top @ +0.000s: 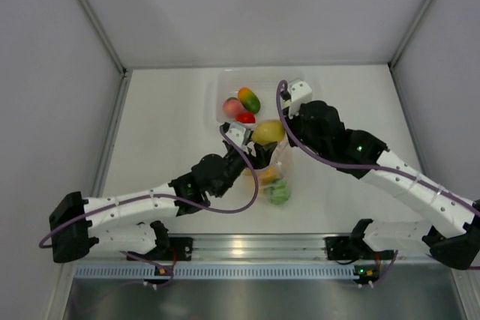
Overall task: Open the zip-top bag and remove the fake food
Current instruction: Pick up the fake fruit from the zipper food storage bag.
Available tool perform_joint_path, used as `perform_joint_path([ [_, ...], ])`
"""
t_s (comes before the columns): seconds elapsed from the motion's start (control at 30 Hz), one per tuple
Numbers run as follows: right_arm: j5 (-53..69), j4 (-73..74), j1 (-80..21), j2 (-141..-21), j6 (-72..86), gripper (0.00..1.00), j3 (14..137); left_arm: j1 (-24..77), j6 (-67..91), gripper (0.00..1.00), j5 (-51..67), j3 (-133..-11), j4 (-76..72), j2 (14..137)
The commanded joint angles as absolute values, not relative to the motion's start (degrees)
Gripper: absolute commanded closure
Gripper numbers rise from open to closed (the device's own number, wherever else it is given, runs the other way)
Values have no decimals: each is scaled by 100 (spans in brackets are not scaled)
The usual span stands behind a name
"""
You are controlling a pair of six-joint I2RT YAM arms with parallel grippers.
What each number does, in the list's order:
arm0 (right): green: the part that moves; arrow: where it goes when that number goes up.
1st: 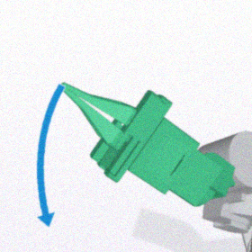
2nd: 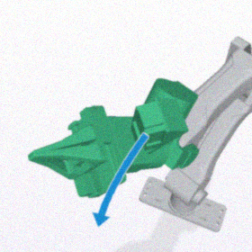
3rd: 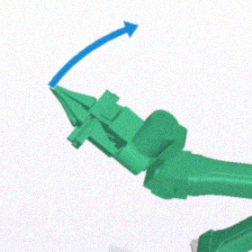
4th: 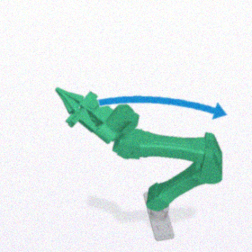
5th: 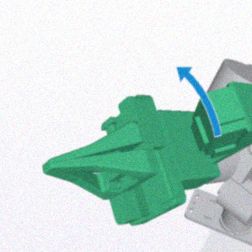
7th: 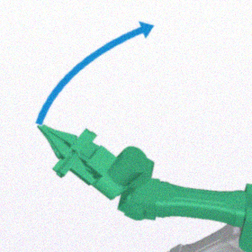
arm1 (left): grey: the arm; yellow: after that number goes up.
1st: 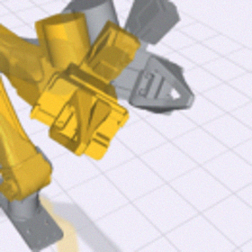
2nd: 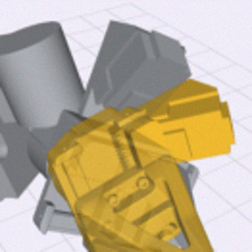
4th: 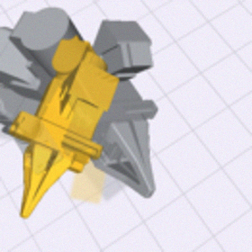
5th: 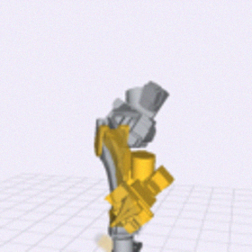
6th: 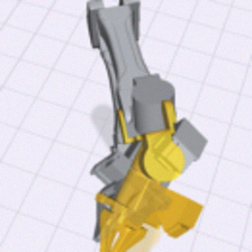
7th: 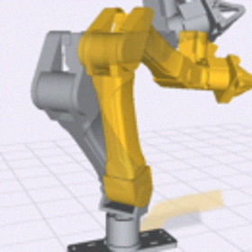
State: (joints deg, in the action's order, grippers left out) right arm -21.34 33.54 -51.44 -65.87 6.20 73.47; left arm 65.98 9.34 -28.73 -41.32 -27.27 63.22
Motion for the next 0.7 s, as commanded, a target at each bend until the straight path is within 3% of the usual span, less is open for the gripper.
perform_joint_path([
  [0.0,-2461,3410,-5299,-6276,650,100,7120,6504,993,100,-3577,-4429,-3226,6538],
  [0.13,-2180,3471,-5396,-6109,773,100,7049,6486,914,100,-3998,-4465,-3243,6846],
  [0.4,-2785,3192,-5598,-6038,738,100,6496,6275,1784,100,-4078,-4438,-3234,6864],
  [0.67,-3856,2874,-5643,-5977,870,100,6267,6275,2240,100,-3438,-4430,-3217,6733],
])
